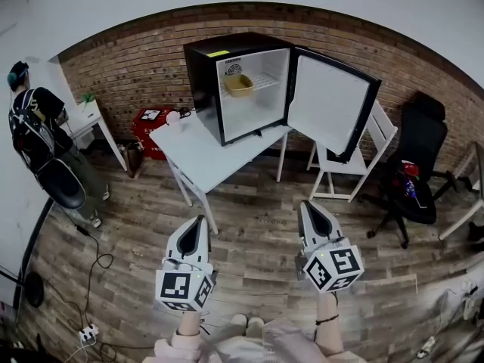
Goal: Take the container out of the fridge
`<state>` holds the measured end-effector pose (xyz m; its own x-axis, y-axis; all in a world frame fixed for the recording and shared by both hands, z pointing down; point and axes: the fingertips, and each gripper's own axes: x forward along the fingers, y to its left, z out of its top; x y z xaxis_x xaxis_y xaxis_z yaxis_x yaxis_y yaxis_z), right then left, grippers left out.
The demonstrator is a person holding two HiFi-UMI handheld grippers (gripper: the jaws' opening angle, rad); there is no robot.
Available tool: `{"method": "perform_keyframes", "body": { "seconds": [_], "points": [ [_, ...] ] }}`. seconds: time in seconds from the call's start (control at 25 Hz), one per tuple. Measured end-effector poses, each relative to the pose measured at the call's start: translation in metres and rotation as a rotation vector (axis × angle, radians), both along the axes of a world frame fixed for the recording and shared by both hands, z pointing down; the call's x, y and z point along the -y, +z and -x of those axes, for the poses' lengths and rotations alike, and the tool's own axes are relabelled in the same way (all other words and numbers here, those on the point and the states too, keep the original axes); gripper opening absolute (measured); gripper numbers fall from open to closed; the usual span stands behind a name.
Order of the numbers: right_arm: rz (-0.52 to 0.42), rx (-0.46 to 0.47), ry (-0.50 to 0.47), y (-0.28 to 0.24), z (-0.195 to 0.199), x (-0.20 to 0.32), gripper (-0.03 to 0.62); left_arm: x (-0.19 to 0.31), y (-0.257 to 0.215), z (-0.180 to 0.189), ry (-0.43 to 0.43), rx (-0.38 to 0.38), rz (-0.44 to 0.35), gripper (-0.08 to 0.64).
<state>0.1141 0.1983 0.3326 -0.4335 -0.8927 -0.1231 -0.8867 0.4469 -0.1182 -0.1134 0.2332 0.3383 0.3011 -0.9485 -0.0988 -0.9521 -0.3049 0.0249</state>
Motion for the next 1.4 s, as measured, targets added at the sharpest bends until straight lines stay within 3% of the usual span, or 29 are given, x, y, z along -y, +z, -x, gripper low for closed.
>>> {"method": "perform_keyframes", "body": {
  "seconds": [0.28,0.6,0.72,0.88,1.4],
  "points": [
    [0.014,0.026,-0.016,0.005,-0.006,0.004,0.017,-0.002,0.005,-0.01,-0.001,0.003,0.004,-0.008],
    [0.036,0.015,-0.023,0.015,-0.005,0.017,0.141,0.012,0.014,-0.013,0.001,-0.001,0.027,-0.008],
    [0.046,0.009,-0.019,0.019,-0.003,0.031,0.156,0.026,0.019,-0.014,0.005,-0.006,0.036,-0.008],
    [0.046,0.027,-0.015,0.025,0.002,0.063,0.19,0.057,0.027,-0.008,0.008,-0.01,0.05,-0.008],
    [0.094,-0.017,-0.033,0.042,0.032,0.2,0.207,0.2,0.039,0.01,0.024,-0.035,0.091,-0.008]
  ]
}}
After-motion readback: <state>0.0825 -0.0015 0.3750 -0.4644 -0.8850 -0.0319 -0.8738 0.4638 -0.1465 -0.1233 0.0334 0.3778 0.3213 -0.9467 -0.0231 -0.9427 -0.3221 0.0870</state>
